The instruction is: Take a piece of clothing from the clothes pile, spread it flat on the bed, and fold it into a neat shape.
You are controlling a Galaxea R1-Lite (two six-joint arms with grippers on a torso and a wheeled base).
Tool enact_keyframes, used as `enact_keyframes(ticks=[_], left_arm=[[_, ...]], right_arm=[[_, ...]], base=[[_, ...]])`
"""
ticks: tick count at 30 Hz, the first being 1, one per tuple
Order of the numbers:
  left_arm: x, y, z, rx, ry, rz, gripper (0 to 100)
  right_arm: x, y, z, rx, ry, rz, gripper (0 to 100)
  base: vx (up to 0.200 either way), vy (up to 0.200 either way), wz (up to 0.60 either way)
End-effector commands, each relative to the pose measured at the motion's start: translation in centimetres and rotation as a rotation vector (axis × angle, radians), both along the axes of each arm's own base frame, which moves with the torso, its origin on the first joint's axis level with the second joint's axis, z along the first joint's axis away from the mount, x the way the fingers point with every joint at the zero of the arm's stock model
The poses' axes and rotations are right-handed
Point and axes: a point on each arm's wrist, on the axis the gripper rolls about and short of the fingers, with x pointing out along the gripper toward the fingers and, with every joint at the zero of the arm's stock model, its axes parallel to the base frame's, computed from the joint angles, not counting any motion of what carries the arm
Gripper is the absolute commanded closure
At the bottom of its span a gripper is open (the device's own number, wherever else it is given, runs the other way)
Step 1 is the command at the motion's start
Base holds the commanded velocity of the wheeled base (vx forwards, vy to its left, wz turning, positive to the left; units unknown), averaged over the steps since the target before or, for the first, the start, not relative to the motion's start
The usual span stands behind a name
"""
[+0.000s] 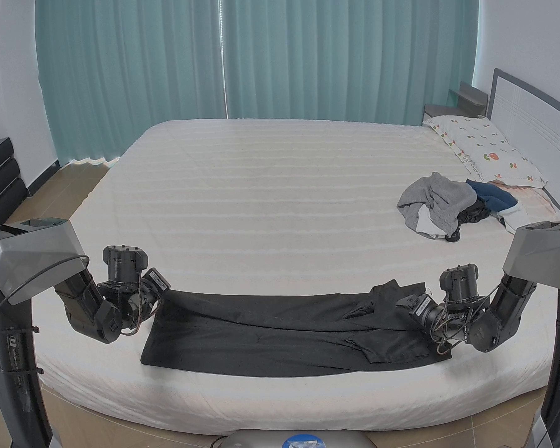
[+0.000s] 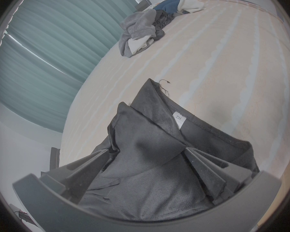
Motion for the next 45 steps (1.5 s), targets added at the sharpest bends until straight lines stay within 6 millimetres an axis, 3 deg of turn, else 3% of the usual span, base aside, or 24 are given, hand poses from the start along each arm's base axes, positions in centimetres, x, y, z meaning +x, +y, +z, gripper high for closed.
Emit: enact_keyframes(ticks=[1, 19, 45], left_arm=[[-0.4, -0.3, -0.1, 0.0, 0.01, -0.006, 100], [-0.7, -0.4, -0.5, 0.0, 0.026, -0.007, 100], [-0.9, -0.4, -0.7, 0.002, 0.037, -0.007, 100]], right_arm=[[0.4, 0.1, -0.1, -0.003, 0.007, 0.0, 0], [1.2, 0.9, -2.0, -0.044, 0.047, 0.028, 0], [2.0, 0.3, -1.7, -0.04, 0.025, 0.002, 0]], base=[[0.0, 0.0, 0.0], [0.0, 0.0, 0.0], [0.0, 0.0, 0.0]])
